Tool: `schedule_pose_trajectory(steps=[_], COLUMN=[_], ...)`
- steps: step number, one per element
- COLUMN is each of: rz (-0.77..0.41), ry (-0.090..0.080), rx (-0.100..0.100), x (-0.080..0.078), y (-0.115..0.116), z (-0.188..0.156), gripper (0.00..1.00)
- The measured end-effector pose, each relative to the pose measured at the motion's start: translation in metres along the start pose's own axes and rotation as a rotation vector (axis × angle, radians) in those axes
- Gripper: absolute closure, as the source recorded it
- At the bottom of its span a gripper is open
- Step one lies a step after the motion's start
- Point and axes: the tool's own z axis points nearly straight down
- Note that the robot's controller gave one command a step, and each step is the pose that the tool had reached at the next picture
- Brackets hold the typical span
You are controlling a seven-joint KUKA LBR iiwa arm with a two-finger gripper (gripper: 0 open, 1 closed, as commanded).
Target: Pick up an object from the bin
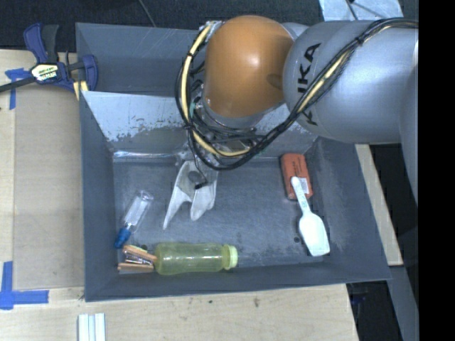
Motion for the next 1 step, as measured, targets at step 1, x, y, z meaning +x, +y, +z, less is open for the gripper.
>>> schedule_pose_trajectory(steps=[1], rz=[0.016], ry=[0.003], rx=[-0.001], x=[0.0004], y=[-0.0018], z=[-0.0358], gripper=[1.0])
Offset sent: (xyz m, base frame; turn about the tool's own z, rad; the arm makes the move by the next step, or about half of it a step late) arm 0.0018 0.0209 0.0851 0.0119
